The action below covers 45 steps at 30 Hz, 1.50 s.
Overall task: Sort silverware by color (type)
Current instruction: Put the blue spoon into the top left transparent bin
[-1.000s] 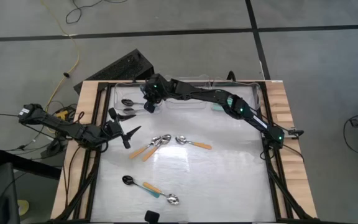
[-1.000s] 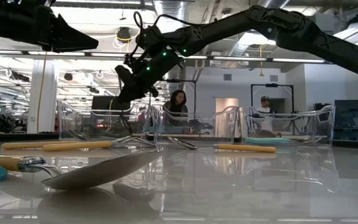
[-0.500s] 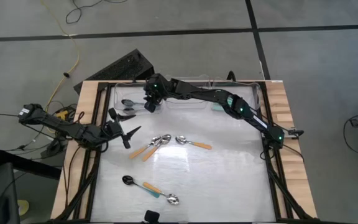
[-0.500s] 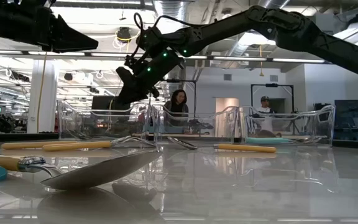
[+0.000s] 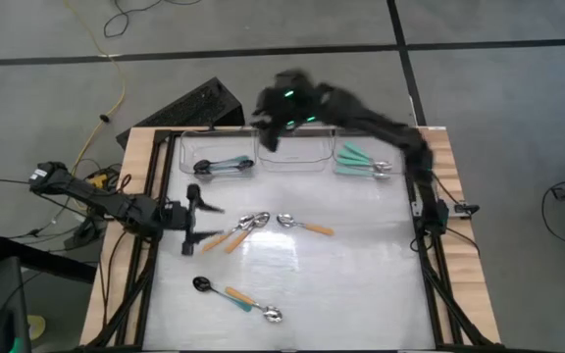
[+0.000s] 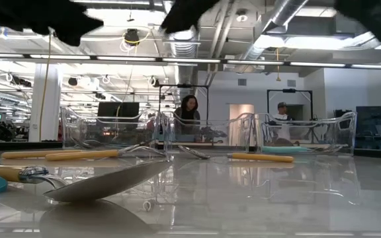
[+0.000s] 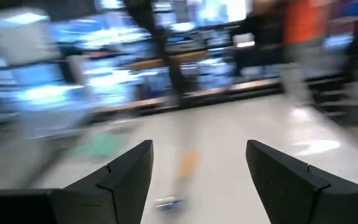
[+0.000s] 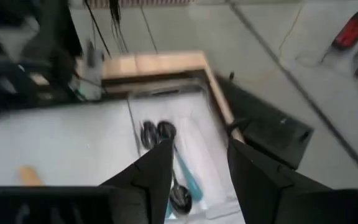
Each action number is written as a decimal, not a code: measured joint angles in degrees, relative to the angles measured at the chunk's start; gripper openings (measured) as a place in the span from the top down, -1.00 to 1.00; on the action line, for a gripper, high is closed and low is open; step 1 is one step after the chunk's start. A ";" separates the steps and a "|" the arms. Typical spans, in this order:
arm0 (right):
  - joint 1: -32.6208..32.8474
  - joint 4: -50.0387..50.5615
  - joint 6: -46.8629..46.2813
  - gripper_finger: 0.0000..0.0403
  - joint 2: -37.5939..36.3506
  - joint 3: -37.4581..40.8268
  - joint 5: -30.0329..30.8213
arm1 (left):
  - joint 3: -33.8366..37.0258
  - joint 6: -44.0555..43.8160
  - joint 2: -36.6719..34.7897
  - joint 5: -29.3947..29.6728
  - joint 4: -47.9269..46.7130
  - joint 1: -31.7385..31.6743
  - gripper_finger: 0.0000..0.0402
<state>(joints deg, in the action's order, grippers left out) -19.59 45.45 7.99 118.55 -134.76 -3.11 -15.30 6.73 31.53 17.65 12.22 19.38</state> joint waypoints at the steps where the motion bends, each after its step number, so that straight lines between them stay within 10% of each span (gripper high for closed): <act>1: 0.19 1.91 -0.06 0.13 -2.12 0.08 0.02 | -0.44 -1.22 0.68 -3.57 -0.83 0.60 -0.22; 5: 1.84 5.19 -1.52 0.13 -8.26 0.41 0.22 | -2.54 -6.25 4.89 -11.34 -7.26 4.55 -0.22; 17: 6.73 7.30 -2.42 0.13 -14.12 0.41 0.22 | -3.66 -10.42 22.19 -9.54 -6.81 18.80 -0.22; 45: 5.90 10.70 -1.47 0.13 -5.58 0.96 3.26 | -3.72 -11.09 44.34 -12.90 -1.25 21.24 -0.22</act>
<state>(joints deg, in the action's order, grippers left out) -13.69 56.15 6.52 112.97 -133.80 0.14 -19.03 -4.36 75.86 4.75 10.97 40.62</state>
